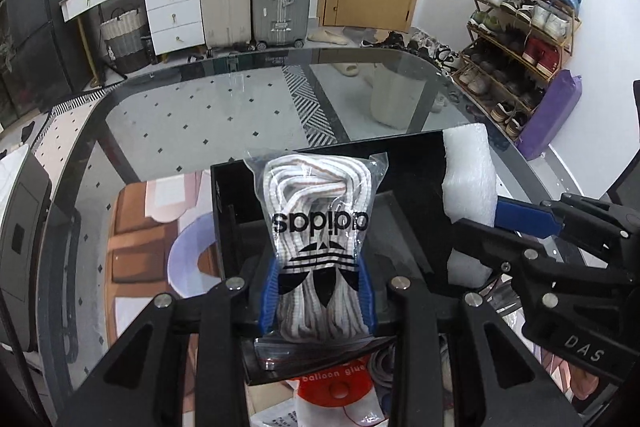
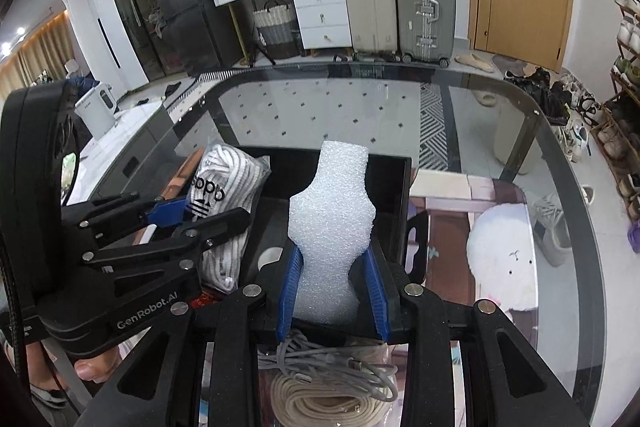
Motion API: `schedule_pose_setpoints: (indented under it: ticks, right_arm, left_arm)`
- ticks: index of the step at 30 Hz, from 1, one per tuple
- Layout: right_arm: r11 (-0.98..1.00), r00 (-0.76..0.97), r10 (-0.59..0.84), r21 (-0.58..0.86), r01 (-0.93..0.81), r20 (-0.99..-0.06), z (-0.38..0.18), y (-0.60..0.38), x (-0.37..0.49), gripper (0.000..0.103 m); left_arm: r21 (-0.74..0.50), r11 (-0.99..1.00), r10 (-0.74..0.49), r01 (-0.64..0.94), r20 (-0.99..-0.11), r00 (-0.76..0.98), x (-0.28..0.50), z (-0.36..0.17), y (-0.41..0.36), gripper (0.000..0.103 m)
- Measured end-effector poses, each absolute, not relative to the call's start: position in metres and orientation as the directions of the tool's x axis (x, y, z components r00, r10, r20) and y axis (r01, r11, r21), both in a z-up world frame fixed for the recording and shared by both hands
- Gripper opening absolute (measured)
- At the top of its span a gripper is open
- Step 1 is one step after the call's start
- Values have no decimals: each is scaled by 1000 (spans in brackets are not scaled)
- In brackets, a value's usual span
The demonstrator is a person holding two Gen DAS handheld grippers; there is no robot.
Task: Organize soft objects
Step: 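Lift both held items and lower them into the black box, then open both tools to release the items and withdraw from the box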
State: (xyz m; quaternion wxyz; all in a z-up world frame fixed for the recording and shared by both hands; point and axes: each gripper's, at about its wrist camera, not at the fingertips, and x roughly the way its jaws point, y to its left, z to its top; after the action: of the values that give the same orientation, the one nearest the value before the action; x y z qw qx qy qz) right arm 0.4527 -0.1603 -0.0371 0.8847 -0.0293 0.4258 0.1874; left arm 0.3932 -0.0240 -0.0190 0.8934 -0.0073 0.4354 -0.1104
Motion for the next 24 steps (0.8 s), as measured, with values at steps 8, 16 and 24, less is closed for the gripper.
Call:
schedule_pose_setpoints:
  ticks: [8,16,24]
  right_arm:
    - [922,519,309,116,-371,-797,-42,-153,445,32]
    - [918,513,321,129,-374,-796,-40,-153,440,32]
    - [922,550,318,118,-368,-772,-28,-157,432,32]
  left_arm:
    - [-95,975,-199,202,-781,592,390,-18,-25,32]
    - [-98,976,-195,192,-781,593,392,-18,-23,33]
    - [-126,971,-224,204,-779,585,384,-12,-21,57]
